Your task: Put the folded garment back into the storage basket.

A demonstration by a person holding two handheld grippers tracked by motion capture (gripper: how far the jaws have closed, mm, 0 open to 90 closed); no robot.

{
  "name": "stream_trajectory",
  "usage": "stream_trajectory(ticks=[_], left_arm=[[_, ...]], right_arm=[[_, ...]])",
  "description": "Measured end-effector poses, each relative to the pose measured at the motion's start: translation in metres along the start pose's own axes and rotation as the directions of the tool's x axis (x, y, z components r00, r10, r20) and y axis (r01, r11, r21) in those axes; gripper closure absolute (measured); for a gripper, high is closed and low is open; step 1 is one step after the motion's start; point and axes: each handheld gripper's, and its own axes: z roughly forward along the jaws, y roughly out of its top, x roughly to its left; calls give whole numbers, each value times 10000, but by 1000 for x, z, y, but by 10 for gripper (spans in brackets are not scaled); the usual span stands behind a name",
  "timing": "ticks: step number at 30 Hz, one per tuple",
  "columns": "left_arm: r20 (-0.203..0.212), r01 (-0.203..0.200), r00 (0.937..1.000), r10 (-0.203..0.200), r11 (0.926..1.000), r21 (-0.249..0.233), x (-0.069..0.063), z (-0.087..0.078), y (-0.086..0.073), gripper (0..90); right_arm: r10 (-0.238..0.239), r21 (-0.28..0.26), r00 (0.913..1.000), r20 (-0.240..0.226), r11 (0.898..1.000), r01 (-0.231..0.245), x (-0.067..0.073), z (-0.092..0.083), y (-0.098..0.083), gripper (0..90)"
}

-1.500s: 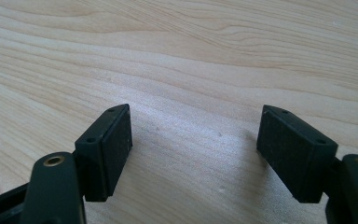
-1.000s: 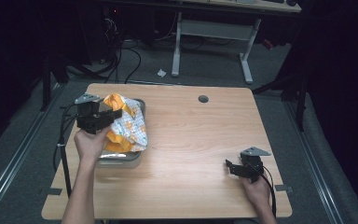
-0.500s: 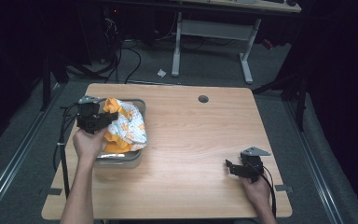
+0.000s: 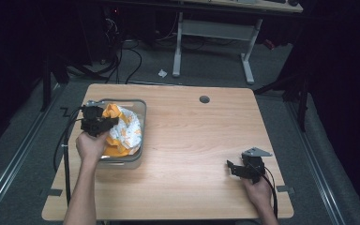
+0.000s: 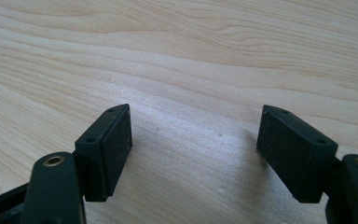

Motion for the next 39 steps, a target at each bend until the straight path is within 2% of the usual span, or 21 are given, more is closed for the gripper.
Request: stream_trajectory(ticks=[4, 7, 9, 10, 13, 15, 16, 17, 19, 23, 24, 25, 26, 28, 29, 33, 39], left_arm=[[-180, -109, 9998, 113, 9997, 211, 0, 6, -3, 782], [-280, -12, 9996, 21, 9995, 320, 2, 9, -4, 776], [-539, 57, 9985, -26, 9984, 564, 2, 11, -5, 773], [-1034, -27, 9946, 117, 9962, 868, 2, 14, -6, 766], [-1239, 36, 9922, 100, 9940, 1090, 3, 16, -7, 759], [-1510, 166, 9885, 10, 9931, 1158, 4, 19, -9, 754], [-1692, 161, 9856, 78, 9901, 1396, 5, 22, -10, 753], [-1692, 161, 9856, 78, 9901, 1396, 5, 22, -10, 751], [-1906, 86, 9814, 234, 9862, 1654, 6, 26, -12, 742], [-2084, 211, 9779, 166, 9839, 1774, 8, 28, -13, 707], [-2137, 264, 9768, 135, 9828, 1828, 9, 28, -13, 652], [-2401, 395, 9707, 80, 9805, 1925, 11, 29, -14, 606], [-2401, 395, 9707, 80, 9805, 1925, 11, 29, -14, 569], [-2670, 469, 9637, 57, 9806, 1902, 12, 29, -15, 543], [-2681, 449, 9634, 65, 9817, 1850, 12, 28, -15, 501], [-2746, 401, 9615, 99, 9836, 1761, 10, 27, -16, 437], [-2684, 256, 9632, 96, 9915, 1273, 6, 18, -14, 409]], right_arm=[[8, 5, 10000, -5, 10000, -8, 0, 0, 0, 267], [7, 5, 10000, -3, 10000, -7, 0, 0, 0, 267], [3, 11, 10000, -8, 10000, -3, 0, 0, 0, 266], [4, 13, 10000, -11, 10000, -4, 0, 0, 0, 266], [2, 12, 10000, -12, 10000, -2, 0, 0, 0, 267], [1, 3, 10000, 0, 10000, -1, 0, 0, 0, 267], [0, -1, 10000, 0, 10000, 0, 0, 0, 0, 267], [0, 2, 10000, -1, 10000, 0, 0, 0, 0, 267], [0, 12, 10000, -7, 10000, 0, 0, 0, 0, 267], [5, 3, 10000, -3, 10000, -5, 0, 0, 0, 267], [1, -1, 10000, 2, 10000, -1, 0, 0, 0, 267], [1, 0, 10000, 1, 10000, -1, 0, 0, 0, 267], [1, 0, 10000, 1, 10000, -1, 0, 0, 0, 267], [2, 0, 10000, 1, 10000, -2, 0, 0, 0, 267], [-3, -1, 10000, -1, 10000, 3, 0, 0, 0, 267], [2, -1, 10000, 0, 10000, -2, 0, 0, 0, 267], [3, 0, 10000, 1, 10000, -3, 0, 0, 0, 267]])
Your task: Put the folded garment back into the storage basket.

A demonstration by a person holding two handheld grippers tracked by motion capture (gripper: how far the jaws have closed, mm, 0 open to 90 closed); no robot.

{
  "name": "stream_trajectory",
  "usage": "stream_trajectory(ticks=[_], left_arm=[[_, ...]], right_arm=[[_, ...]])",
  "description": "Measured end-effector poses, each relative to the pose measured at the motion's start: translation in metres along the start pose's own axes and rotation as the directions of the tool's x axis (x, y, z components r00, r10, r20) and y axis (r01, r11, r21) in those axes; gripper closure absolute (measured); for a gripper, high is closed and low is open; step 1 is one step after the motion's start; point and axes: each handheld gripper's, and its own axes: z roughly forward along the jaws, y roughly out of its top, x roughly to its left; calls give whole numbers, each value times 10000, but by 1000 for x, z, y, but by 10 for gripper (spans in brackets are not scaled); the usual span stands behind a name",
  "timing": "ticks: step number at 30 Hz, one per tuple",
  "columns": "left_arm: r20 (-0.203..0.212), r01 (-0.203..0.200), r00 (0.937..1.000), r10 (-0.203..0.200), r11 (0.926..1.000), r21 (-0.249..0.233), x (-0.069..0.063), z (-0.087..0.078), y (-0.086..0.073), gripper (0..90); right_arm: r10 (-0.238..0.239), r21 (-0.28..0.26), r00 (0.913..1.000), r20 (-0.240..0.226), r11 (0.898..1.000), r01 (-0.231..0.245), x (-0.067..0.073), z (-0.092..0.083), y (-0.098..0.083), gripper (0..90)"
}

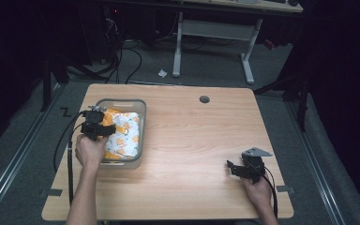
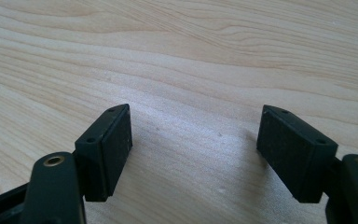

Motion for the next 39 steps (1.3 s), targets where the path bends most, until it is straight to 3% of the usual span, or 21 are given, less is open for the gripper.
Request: stream_trajectory(ticks=[8, 14, 18, 22, 28, 33, 39], left_arm=[[366, -53, 9993, 75, 9983, -589, -4, -12, 1, 412], [1006, -30, 9948, 133, 9949, -1012, -14, -19, 2, 412], [1590, -52, 9869, 287, 9892, -1467, -27, -27, 2, 401], [1878, -163, 9811, 466, 9870, -1600, -34, -30, 2, 395], [2174, -280, 9736, 697, 9816, -1890, -46, -38, 0, 392], [2561, -250, 9632, 822, 9754, -2189, -55, -45, 0, 384], [2746, -260, 9573, 908, 9727, -2308, -63, -49, -1, 373]], right_arm=[[0, 1, 10000, 0, 10000, 0, 0, 0, 0, 267], [-2, -1, 10000, -1, 10000, 2, 0, 0, 0, 267], [-3, 9, 10000, -7, 10000, 3, 0, 0, 0, 267], [0, 0, 10000, 1, 10000, 0, 0, 0, 0, 267], [-2, -1, 10000, -1, 10000, 2, 0, 0, 0, 266], [3, 15, 10000, -13, 10000, -3, 0, 0, 0, 267], [-1, -2, 10000, -1, 10000, 1, 0, 0, 0, 267]])
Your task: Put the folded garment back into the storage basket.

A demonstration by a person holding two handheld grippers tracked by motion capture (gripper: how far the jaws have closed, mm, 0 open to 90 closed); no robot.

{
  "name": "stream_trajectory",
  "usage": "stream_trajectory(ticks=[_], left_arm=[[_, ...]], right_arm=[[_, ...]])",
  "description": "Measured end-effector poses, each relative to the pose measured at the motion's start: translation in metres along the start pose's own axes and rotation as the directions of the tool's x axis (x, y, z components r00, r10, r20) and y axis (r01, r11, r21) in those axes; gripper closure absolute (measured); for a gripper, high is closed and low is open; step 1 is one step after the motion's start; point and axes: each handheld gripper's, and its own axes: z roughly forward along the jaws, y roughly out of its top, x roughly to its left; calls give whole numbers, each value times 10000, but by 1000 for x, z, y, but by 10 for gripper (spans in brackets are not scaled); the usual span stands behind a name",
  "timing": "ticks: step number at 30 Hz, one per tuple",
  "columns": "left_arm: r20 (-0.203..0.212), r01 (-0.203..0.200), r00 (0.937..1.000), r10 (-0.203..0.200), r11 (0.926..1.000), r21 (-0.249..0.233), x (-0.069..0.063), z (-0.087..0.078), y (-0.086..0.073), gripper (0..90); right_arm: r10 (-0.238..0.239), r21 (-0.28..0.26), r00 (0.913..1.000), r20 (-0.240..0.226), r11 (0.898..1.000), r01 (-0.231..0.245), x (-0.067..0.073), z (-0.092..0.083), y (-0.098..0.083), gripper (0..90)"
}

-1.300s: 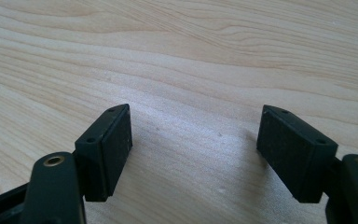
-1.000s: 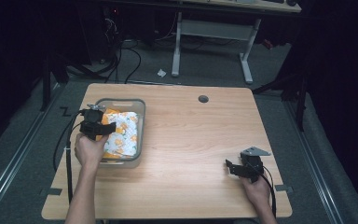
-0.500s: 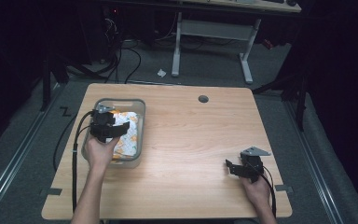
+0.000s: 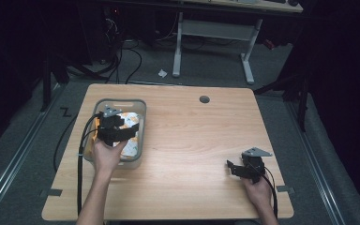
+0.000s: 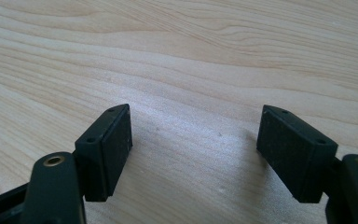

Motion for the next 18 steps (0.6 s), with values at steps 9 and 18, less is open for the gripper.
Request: stream_trajectory(ticks=[9, 18], left_arm=[[397, -183, 9990, 194, 9995, -274, -15, -6, 1, 364], [601, -587, 9963, 610, 9975, -383, -32, -7, 2, 360]], right_arm=[[1, 1, 10000, 1, 10000, -1, 0, 0, 0, 267], [0, 3, 10000, 1, 10000, 0, 0, 0, 0, 267]])
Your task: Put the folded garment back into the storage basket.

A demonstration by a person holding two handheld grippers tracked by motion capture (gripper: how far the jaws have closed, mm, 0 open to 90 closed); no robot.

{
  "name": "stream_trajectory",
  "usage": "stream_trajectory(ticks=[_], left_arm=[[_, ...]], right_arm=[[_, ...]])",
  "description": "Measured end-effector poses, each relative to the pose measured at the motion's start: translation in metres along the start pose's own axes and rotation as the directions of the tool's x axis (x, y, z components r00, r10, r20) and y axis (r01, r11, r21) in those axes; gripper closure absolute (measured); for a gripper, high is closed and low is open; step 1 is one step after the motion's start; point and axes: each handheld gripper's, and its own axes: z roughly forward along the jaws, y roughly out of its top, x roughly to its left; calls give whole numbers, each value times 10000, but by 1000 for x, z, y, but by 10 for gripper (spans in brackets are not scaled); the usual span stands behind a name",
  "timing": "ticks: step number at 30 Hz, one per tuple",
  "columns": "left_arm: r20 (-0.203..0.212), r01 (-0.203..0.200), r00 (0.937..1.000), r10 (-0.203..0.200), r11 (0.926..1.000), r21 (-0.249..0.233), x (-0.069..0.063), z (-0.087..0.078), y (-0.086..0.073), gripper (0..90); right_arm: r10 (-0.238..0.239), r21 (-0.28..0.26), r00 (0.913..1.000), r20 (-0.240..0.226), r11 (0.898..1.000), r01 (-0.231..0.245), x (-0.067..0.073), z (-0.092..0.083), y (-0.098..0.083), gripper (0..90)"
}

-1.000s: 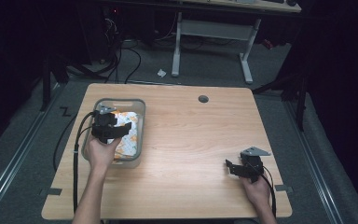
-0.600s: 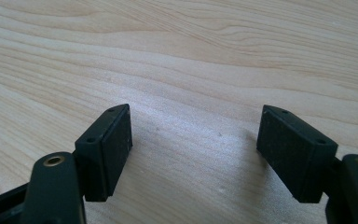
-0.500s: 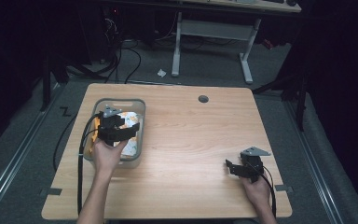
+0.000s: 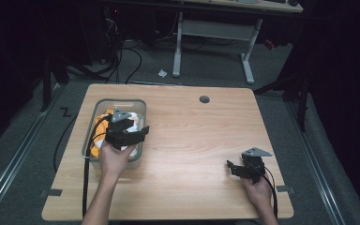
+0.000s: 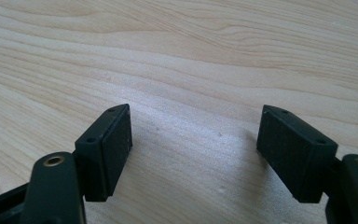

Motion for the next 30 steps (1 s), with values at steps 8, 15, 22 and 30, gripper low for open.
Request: stream_trajectory(ticks=[8, 15, 22, 30], left_arm=[[315, -129, 9994, 134, 9998, -168, -10, -1, 1, 359], [496, -254, 9984, 262, 9995, -180, -19, -1, -1, 358], [716, -319, 9969, 330, 9994, -163, -27, 2, -5, 356], [1007, -357, 9942, 375, 9992, -197, -38, 4, -10, 355]], right_arm=[[-1, -1, 10000, -1, 10000, 1, 0, 0, 0, 267], [-3, 9, 10000, -8, 10000, 3, 0, 0, 0, 267], [1, 0, 10000, 0, 10000, -1, 0, 0, 0, 267], [1, -1, 10000, 0, 10000, -1, 0, 0, 0, 267]])
